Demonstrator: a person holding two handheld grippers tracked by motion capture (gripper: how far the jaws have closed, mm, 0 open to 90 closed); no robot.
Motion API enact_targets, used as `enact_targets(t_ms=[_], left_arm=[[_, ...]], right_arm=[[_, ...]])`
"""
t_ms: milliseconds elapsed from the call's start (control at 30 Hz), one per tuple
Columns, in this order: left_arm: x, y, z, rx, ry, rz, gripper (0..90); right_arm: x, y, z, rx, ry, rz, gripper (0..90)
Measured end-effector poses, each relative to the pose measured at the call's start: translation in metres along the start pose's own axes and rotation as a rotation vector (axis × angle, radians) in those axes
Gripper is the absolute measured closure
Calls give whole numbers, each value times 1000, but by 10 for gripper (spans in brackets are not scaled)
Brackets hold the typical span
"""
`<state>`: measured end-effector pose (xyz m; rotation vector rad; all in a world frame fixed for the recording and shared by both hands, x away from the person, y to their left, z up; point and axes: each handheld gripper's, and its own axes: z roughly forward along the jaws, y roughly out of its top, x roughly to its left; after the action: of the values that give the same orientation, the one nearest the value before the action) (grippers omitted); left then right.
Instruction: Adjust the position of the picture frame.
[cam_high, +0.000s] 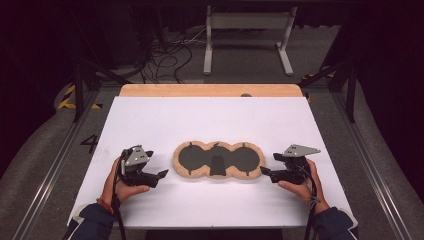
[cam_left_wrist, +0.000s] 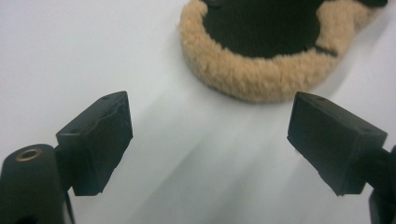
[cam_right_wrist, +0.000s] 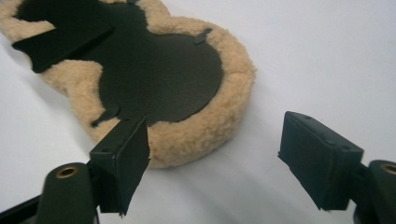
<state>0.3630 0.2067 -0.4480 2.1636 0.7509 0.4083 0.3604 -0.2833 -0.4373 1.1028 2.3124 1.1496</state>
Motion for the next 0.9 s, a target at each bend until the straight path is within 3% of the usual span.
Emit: enact_targets(t_ms=[167,300,367,433,600,767,900], left_arm=[[-6,-12,-12,-16,-12,-9,140],[-11,-20,-19,-24,-21,-14,137],[-12,-25,-22,-23,-21,-13,135],[-14,-31,-24,-29,-46,-42,133],[-17,-33,-29,-43,-37,-18,121],[-18,-34,-34,-76,-29,-36,115],[-23,-34,-39,-105,-17,-24,114]], right_arm=[[11,-2,-8,-22,42,-7,357],[19,-3,-9,-12,66,-42,417],[22,-3,-9,-10,63,-44,416],[24,-2,-7,-5,62,-49,416],[31,2,-5,-6,83,-61,436],[41,6,1,5,105,-94,427],[45,5,2,6,108,-92,426]])
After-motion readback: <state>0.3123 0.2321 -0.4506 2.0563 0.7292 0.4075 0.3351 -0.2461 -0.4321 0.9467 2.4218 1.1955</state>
